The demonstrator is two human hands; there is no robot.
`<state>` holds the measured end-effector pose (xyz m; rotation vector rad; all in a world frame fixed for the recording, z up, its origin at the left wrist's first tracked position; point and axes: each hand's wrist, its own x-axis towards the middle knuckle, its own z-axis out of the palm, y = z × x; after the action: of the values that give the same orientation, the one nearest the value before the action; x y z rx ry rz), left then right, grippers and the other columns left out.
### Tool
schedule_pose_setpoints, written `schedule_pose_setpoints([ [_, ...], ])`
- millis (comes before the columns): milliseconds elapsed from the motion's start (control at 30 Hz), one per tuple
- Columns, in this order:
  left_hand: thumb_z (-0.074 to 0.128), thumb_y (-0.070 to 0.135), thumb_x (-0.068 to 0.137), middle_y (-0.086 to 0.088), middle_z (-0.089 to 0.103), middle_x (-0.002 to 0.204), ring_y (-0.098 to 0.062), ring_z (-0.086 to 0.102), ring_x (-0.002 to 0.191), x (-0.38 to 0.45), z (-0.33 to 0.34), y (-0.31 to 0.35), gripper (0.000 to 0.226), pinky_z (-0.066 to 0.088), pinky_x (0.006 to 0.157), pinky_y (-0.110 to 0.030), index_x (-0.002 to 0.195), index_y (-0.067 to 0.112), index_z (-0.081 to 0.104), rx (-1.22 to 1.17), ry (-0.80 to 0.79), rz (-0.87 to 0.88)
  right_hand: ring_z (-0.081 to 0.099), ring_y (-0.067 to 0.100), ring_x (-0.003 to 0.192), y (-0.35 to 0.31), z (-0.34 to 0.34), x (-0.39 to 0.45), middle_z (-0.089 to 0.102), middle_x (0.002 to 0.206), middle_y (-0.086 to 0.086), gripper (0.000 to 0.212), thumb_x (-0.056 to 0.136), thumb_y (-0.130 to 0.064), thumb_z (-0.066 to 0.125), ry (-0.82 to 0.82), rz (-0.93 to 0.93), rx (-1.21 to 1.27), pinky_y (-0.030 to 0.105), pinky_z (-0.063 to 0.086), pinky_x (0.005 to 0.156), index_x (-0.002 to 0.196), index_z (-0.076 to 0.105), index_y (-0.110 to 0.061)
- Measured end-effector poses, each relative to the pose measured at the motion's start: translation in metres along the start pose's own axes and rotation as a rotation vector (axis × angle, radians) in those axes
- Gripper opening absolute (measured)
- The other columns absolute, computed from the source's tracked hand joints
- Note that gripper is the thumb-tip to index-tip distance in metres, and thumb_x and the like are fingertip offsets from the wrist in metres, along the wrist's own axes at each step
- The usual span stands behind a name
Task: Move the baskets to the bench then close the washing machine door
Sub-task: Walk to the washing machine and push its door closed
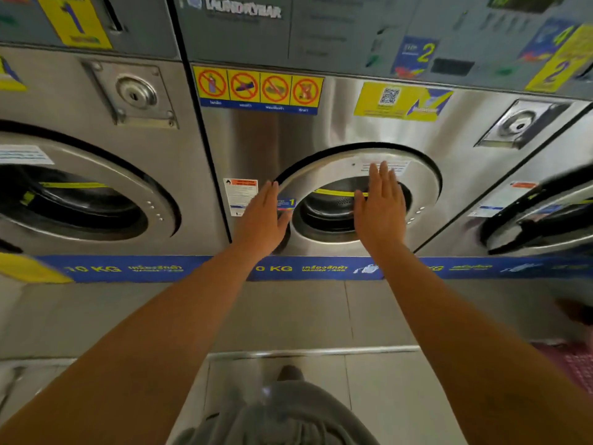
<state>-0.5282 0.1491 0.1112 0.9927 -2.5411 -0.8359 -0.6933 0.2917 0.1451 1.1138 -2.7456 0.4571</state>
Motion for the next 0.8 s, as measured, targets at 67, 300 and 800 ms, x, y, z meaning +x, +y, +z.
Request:
schedule_pose_setpoints([
  [67,0.048,0.034,0.097,-0.012,0.022,0.158,-0.029,0.026,0.144,0.017,0.004,0.012,0.068,0.023,0.118,-0.039,0.152,0.009,0.016,0.012,0.006,0.013,0.008,0.025,0.150,0.004,0.001,0.012,0.011,0.162,0.009,0.058,0.102,-0.033,0.031,0.024,-0.025,-0.049,0.039,0.011,0.122,0.153,0.014,-0.012],
  [300,0.043,0.037,0.098,-0.009,0.012,0.161,-0.029,0.020,0.146,0.036,0.025,0.023,0.071,0.023,0.119,-0.044,0.153,0.010,0.006,0.082,-0.045,0.059,0.004,0.025,0.150,0.015,0.011,0.024,0.006,0.163,0.008,0.059,0.103,-0.035,0.027,-0.021,-0.057,-0.084,0.041,0.010,0.122,0.154,0.008,-0.013],
  [800,0.054,0.032,0.091,-0.015,0.045,0.137,-0.035,0.041,0.128,0.003,0.021,0.018,0.061,0.032,0.111,-0.048,0.143,0.006,0.036,0.152,0.047,0.195,0.002,0.024,0.150,0.004,-0.003,0.001,0.006,0.163,0.007,0.056,0.104,-0.035,0.025,-0.009,-0.022,-0.071,0.040,0.008,0.122,0.154,0.010,-0.015],
])
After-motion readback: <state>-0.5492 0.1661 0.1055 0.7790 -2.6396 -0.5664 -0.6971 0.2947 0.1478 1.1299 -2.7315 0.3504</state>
